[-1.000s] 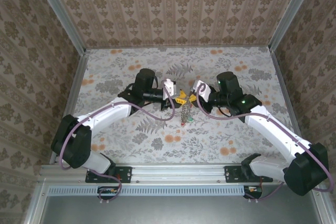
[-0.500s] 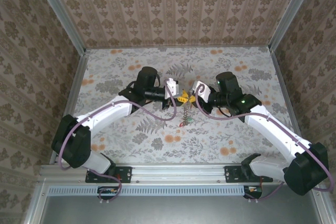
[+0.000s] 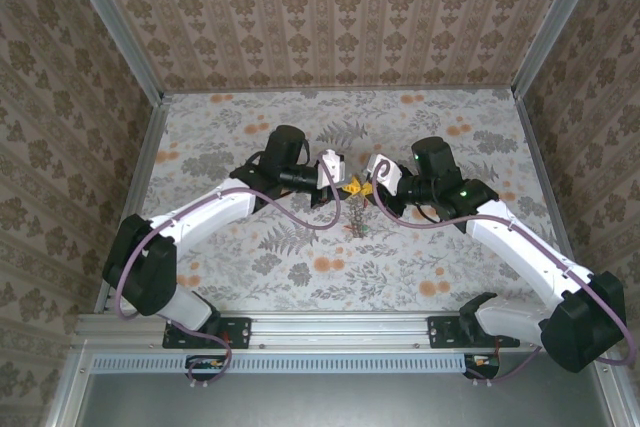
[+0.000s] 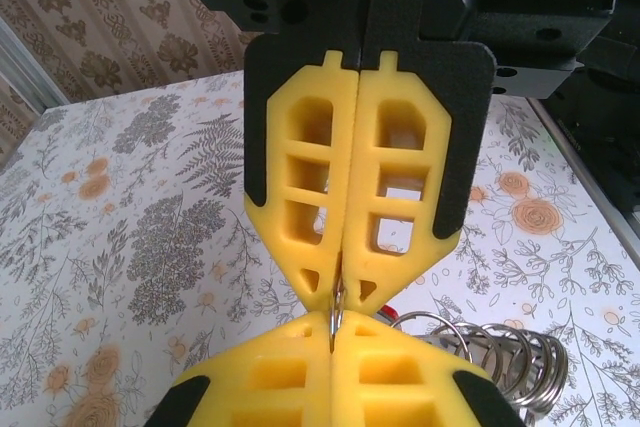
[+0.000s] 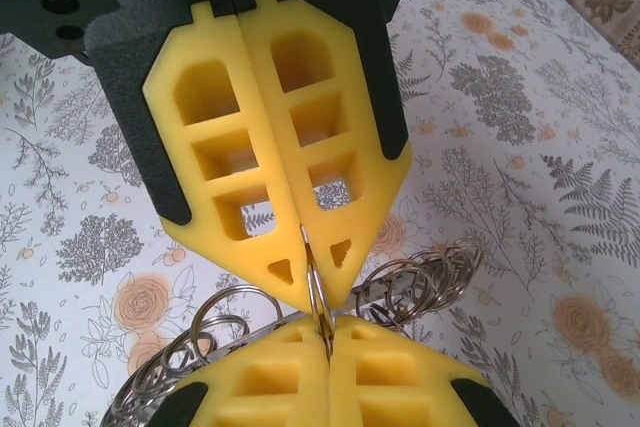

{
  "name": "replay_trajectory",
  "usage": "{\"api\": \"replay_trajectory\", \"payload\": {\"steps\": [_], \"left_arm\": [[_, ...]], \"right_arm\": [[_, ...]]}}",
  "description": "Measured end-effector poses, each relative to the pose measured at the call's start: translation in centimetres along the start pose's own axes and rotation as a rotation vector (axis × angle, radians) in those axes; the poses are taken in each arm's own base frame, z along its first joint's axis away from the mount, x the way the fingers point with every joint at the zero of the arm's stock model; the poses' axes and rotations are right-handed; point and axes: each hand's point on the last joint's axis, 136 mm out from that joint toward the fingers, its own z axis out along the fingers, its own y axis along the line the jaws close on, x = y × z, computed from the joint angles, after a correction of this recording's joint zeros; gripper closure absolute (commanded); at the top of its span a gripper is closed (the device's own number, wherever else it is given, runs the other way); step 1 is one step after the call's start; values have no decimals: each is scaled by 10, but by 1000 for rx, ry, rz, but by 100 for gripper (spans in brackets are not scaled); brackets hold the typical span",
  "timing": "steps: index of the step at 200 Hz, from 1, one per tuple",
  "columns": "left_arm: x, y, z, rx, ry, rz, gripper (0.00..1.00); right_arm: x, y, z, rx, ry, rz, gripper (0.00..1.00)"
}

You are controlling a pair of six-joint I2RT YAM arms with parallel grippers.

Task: Put the keys on the keyring

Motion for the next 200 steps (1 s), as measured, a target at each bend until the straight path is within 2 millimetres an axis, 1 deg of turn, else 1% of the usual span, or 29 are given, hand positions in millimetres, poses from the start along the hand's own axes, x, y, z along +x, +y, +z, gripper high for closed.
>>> {"api": "replay_trajectory", "payload": {"steps": [74,121,169,200], "left_arm": [[-1,4,-2,-12,-33,-20,100],[1,7,-5,-22,-75,-52,100],[1,8,-6,-31,-110,-74,100],[-1,9,-7,-34,-124,-80,100]], "right_arm": [[-2,-2,0,11,-8,17,100],[-2,-5,4,25,-32,32,94],[-5,-7,6,37,-64,38,85],[-7,-8,6,41,-72,32,84]]}}
